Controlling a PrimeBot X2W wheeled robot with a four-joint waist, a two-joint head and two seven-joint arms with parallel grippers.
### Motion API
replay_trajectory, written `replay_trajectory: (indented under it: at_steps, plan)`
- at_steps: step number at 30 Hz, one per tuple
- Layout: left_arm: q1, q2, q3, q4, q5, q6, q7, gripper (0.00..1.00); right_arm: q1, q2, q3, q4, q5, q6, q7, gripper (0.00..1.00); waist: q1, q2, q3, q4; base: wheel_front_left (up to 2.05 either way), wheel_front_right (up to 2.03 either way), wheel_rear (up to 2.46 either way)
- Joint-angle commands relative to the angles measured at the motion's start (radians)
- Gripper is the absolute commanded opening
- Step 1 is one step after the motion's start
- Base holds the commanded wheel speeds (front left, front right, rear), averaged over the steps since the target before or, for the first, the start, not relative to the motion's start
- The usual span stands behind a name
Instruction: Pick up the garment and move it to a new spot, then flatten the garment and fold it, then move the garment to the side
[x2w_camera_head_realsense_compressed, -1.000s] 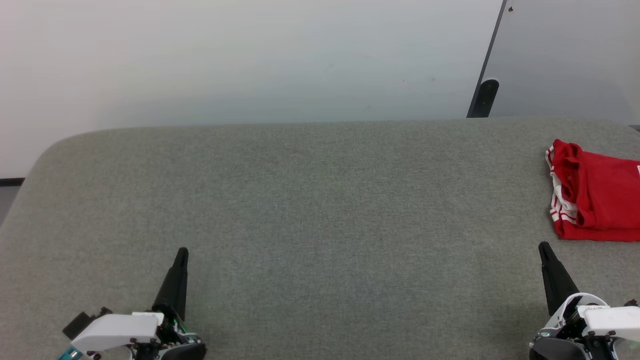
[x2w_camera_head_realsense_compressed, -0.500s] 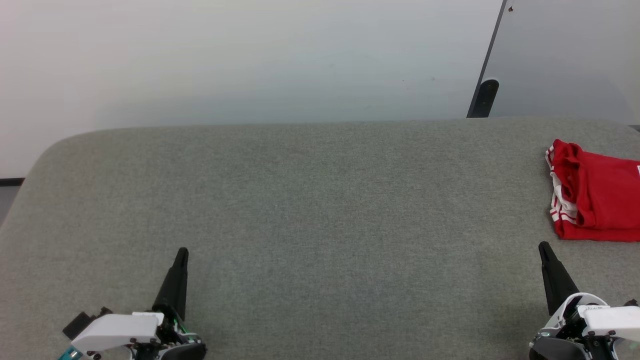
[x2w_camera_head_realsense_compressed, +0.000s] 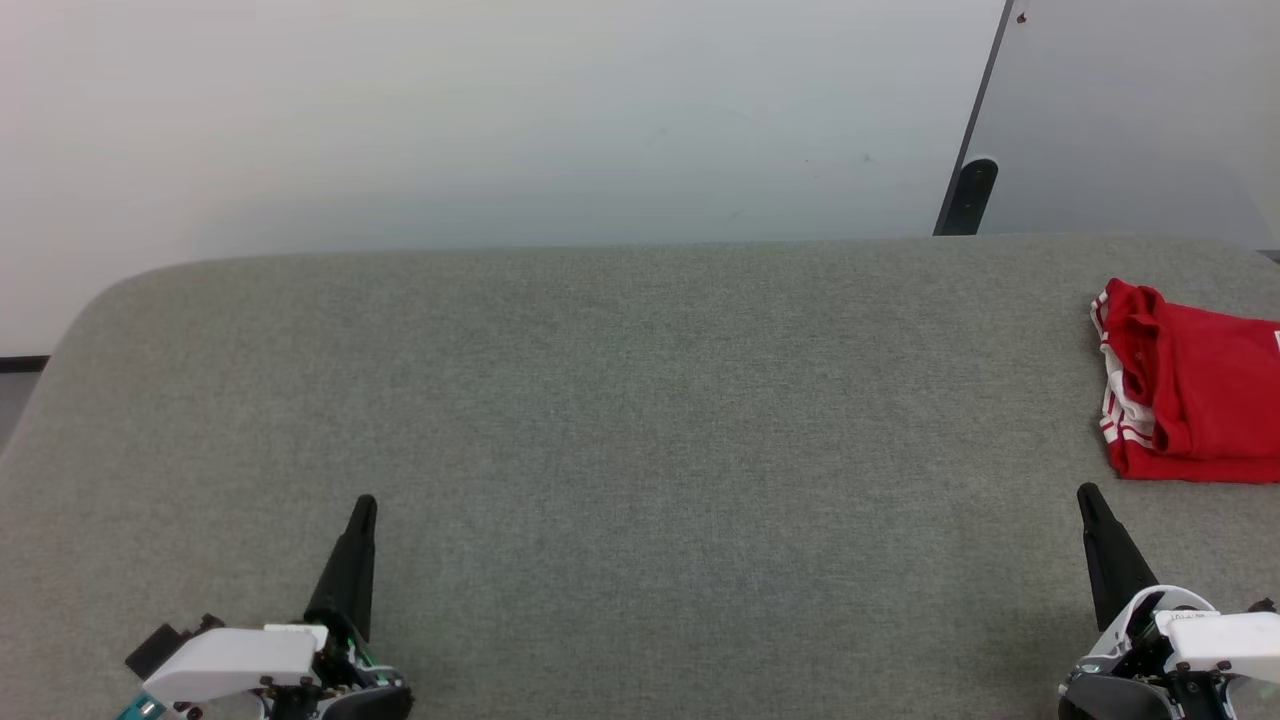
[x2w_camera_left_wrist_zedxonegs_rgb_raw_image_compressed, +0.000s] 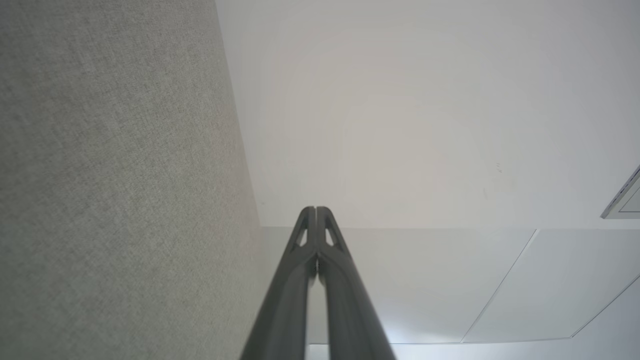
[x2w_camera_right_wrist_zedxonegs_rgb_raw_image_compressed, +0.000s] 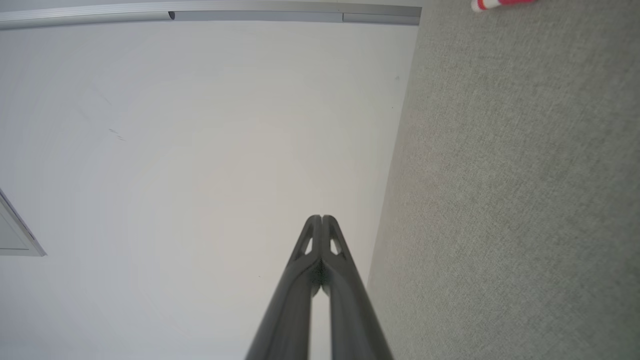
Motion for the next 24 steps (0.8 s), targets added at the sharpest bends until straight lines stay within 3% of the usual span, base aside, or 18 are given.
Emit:
replay_trajectory:
  at_steps: [1, 24]
  plan:
    - [-0.008, -0.001, 0.002, 0.001, -0.003, -0.004, 0.003, 0.00, -0.003, 0.002, 0.000, -0.003, 0.004, -0.001, 0.001, 0.00, 0.0000, 0.0000, 0.000, 0.000, 0.00, 0.00, 0.00]
    - [-0.008, -0.001, 0.002, 0.001, -0.003, -0.004, 0.003, 0.00, -0.003, 0.002, 0.000, -0.003, 0.004, -0.001, 0.001, 0.00, 0.0000, 0.0000, 0.000, 0.000, 0.00, 0.00, 0.00]
